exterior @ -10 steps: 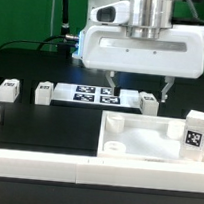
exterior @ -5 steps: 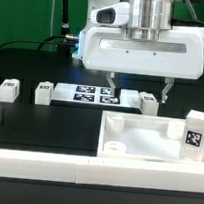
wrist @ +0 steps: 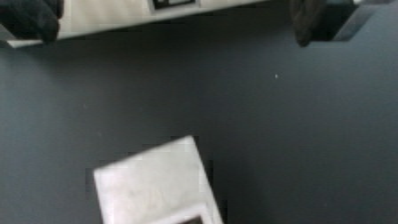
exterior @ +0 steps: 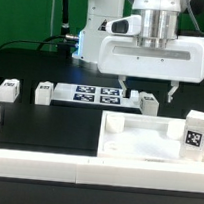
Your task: Assemble square table
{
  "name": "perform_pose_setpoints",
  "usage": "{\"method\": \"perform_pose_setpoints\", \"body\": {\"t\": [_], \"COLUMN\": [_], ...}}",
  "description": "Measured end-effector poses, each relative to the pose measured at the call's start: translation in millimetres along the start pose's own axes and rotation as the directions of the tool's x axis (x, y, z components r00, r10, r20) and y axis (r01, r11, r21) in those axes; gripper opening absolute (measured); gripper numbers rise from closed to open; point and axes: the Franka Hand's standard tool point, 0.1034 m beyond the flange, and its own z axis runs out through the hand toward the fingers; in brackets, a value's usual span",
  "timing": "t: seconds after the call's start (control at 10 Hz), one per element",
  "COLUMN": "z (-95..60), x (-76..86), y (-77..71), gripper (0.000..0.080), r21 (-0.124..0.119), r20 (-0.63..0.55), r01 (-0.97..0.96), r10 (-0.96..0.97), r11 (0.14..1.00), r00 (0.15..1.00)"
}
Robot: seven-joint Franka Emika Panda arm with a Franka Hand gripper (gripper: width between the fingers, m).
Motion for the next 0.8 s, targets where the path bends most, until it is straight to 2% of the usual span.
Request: {"method": "perform_pose_setpoints", "body": {"t": [0.1, 0.3, 0.4, 0.5, 0.7, 0.8], "z": [-0.1, 2.2, 3.4, 5.0, 0.1, 1.8], "x": [0.8, -6.3, -8.7, -18.8, -21.1, -16.8], "y": [-0.5, 0.3, -4.7, -3.8, -1.5, -1.6], "gripper": [0.0649, 0.0649, 0.0649, 0.0649, 0.0649, 0.0649], "r21": [0.001, -0.008, -0.006, -0.008, -0.017, -0.018], "r20": [-0.004, 0.121, 0.131, 0.200, 0.335, 0.364], "r01": [0.001, 0.000, 0.011, 0.032, 0.014, 0.012], "r10": [-0.001, 0.001, -0.010, -0.029, -0.007, -0.004], "r11": [1.000, 1.000, 1.000, 0.999, 1.000, 1.000], "r00": [1.000, 0.993, 0.991, 0.979, 0.942, 0.931]}}
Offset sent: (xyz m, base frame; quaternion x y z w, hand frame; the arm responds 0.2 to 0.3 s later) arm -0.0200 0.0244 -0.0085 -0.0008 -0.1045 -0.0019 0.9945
